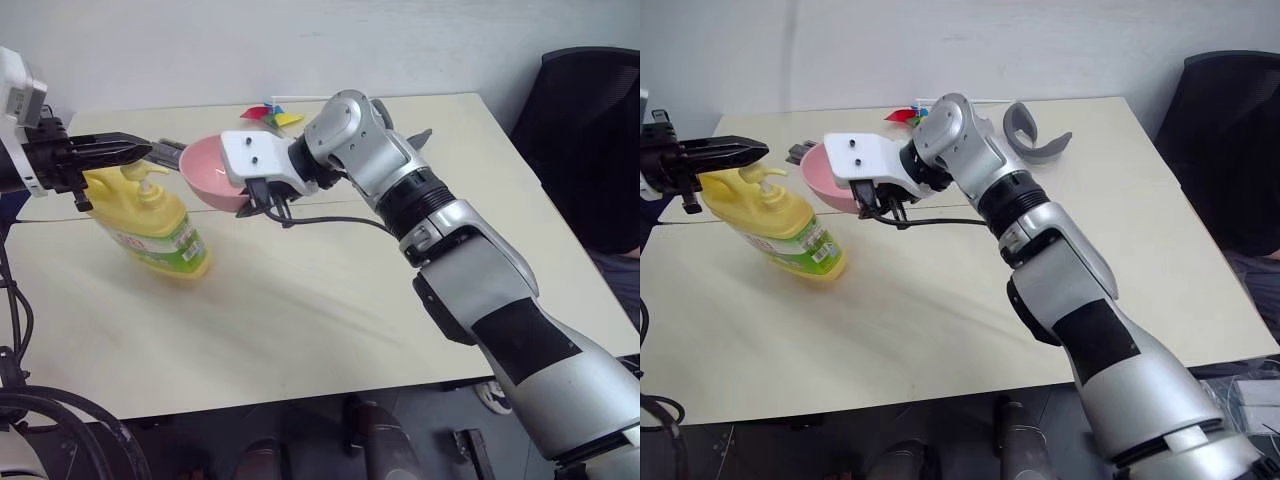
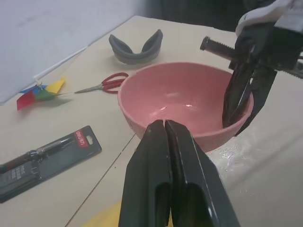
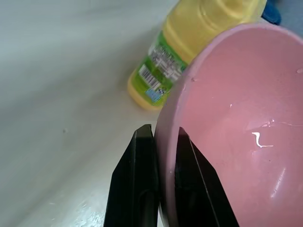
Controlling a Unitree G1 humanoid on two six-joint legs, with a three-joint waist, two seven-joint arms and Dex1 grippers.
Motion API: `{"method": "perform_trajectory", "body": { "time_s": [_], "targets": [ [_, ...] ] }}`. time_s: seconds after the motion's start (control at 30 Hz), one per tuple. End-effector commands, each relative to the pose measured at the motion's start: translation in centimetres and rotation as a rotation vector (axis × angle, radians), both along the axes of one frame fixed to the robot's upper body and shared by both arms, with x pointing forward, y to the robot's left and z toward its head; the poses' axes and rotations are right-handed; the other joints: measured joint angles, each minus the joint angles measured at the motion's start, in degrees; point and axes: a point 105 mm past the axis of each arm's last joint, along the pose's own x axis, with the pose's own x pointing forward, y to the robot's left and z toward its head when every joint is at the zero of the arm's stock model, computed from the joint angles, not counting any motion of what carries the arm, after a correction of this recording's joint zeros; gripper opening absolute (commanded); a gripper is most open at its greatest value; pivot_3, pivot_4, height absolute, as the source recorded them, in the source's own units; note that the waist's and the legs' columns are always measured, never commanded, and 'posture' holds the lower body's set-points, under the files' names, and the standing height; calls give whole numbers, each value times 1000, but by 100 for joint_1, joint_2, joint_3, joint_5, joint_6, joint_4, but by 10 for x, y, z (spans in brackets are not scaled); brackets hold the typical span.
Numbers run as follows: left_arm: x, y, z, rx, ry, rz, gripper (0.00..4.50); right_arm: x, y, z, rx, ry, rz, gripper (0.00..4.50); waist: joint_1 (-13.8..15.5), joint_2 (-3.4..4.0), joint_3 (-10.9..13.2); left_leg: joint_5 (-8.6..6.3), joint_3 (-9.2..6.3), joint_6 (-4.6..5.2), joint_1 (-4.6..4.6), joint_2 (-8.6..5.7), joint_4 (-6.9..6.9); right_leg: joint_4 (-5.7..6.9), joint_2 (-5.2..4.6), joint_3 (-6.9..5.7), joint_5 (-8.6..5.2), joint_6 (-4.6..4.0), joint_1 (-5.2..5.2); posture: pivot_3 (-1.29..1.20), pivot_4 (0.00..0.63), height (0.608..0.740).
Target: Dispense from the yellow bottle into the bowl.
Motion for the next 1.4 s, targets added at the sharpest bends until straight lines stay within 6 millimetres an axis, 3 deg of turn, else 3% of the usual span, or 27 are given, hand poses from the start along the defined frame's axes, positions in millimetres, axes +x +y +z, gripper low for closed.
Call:
{"method": "perform_trajectory", "body": {
  "time_s": [0.03, 0.27, 0.5, 0.93, 1.4],
  "targets": [
    [-4, 4, 15, 4, -73, 27, 44, -13, 13, 21, 41, -40, 71, 0, 8, 0, 0, 0, 0, 0, -1, -1, 1, 0, -2, 0, 0, 0, 0, 0, 150, 740],
    [-7, 3, 8, 0, -62, 35, 44, -15, 14, 19, 33, -40, 89, 0, 34, 0, 0, 0, -5, 0, -5, -2, 2, -1, -5, -3, 0, 0, -1, 0, 150, 740],
    [-8, -3, -18, 25, -11, 47, 44, -22, 14, 16, 10, -28, 136, 0, 44, 0, 0, 0, -8, 0, -4, -3, 6, 4, -10, -2, 0, 0, 0, 0, 150, 740],
    [-1, 6, -10, -13, -42, 135, 44, -25, 17, 16, 5, -45, 157, 0, 48, 0, 0, 0, -8, 0, -2, -5, 12, 12, -12, 0, 0, 0, 2, 0, 150, 740],
    [-2, 0, 3, -68, -84, 124, 44, -22, 16, 18, 7, -49, 138, 0, 49, 0, 0, 0, -8, 0, -1, -5, 12, 12, -13, 0, 0, 0, 2, 0, 150, 740]
  ]
}}
